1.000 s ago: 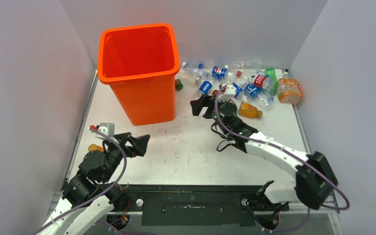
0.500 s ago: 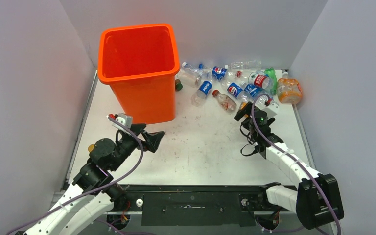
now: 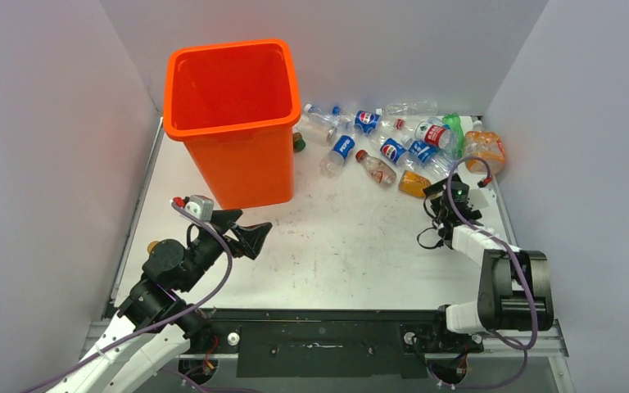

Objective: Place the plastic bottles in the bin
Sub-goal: Pick up the plastic bottle at the center of the board.

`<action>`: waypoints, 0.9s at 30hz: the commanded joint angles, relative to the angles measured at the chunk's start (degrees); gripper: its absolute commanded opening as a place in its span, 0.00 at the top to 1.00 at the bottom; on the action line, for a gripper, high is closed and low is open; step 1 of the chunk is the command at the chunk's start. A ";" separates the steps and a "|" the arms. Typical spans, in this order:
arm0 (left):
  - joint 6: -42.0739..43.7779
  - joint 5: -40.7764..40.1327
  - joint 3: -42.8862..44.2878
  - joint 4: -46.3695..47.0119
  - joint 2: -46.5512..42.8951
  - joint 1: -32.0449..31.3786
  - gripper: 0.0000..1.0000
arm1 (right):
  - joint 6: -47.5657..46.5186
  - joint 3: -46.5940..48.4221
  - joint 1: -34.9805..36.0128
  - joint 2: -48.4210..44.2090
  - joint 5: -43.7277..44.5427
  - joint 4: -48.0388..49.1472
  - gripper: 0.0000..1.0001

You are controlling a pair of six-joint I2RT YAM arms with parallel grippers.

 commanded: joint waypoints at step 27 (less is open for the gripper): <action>0.18 -0.54 0.93 2.17 -0.86 0.33 0.04 | 25.92 -3.69 -4.65 22.26 -13.93 25.46 0.13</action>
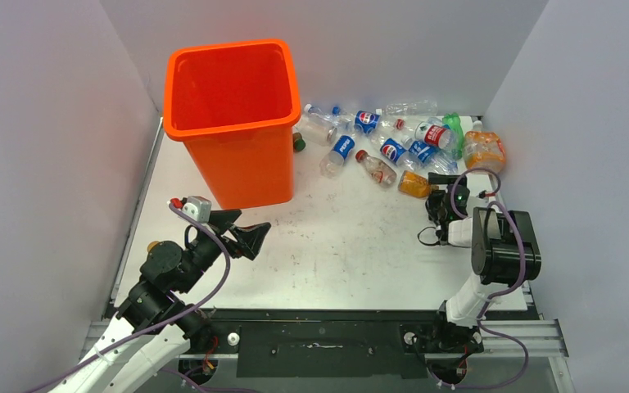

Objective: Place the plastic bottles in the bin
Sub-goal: Pick up the plastic bottle at the center of the board.

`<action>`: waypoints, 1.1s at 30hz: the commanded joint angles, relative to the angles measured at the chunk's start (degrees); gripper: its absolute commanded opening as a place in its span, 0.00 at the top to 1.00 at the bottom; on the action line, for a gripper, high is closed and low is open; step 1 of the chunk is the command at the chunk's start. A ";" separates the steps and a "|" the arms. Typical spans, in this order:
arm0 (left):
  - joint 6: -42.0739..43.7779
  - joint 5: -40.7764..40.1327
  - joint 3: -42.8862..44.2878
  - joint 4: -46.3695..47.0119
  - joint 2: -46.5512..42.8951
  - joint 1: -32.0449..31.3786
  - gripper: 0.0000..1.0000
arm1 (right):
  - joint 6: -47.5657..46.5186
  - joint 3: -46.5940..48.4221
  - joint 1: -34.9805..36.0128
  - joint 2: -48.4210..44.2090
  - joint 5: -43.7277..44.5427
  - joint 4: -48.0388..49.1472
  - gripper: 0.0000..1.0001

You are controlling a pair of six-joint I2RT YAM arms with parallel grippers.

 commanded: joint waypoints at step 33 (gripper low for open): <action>-0.01 -0.85 0.99 1.85 -0.15 0.10 0.04 | -26.09 8.00 5.52 -19.17 -3.13 -35.59 0.10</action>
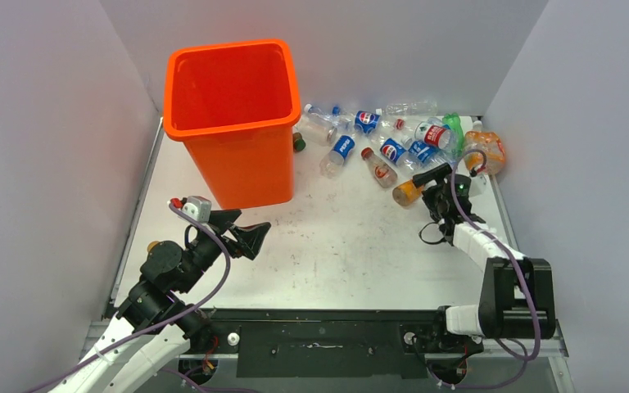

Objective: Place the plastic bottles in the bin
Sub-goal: Pick up the plastic bottle at the center of the board.

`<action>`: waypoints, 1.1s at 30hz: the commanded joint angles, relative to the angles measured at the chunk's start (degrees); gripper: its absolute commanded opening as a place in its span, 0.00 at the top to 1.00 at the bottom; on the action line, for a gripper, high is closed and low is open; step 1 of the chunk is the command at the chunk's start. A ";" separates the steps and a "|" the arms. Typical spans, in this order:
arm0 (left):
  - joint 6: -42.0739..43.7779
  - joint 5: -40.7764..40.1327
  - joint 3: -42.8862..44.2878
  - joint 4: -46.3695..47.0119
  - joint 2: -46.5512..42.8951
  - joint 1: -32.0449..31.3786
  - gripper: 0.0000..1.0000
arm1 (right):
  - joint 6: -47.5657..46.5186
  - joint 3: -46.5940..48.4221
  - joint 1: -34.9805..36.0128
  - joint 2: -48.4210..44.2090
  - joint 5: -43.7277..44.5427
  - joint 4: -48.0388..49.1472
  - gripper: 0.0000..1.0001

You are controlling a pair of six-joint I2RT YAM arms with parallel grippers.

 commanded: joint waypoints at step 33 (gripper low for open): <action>0.07 0.16 0.86 2.22 -1.94 0.21 0.04 | -13.97 11.20 5.03 19.45 5.38 -7.45 0.57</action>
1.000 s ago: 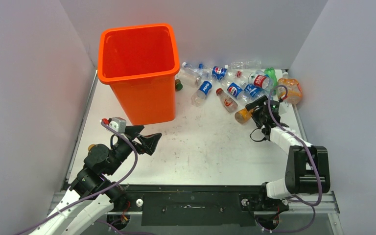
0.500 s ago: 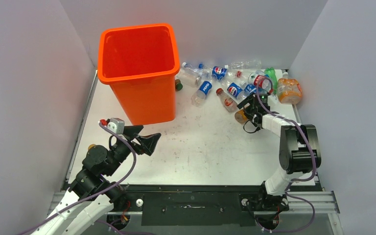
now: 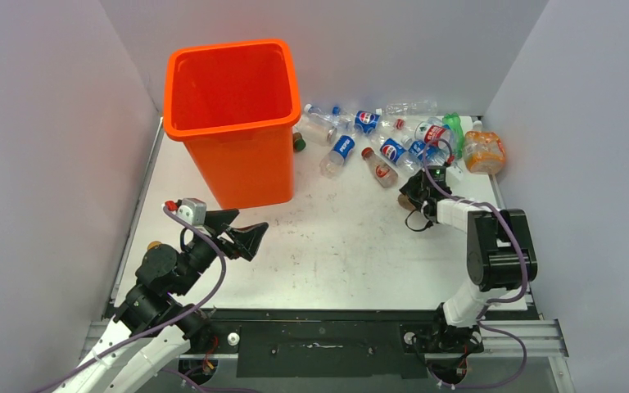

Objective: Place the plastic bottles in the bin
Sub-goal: Pick up the plastic bottle at the center of the board.

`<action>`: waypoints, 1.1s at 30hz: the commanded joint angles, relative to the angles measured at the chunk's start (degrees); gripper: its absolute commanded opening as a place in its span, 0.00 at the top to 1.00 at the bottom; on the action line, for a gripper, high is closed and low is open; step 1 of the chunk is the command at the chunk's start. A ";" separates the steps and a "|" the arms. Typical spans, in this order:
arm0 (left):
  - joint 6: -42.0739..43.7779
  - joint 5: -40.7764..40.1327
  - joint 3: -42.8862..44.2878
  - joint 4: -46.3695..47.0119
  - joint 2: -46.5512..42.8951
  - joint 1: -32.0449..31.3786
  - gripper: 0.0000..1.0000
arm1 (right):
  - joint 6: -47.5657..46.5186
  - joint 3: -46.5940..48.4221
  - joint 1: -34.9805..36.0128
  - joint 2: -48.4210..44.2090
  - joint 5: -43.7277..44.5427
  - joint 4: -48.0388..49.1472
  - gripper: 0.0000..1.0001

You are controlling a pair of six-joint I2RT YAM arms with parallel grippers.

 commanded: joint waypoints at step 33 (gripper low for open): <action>-12.70 17.71 12.01 23.58 25.55 -11.67 0.04 | -34.49 -24.23 60.70 -58.09 -9.56 21.50 0.65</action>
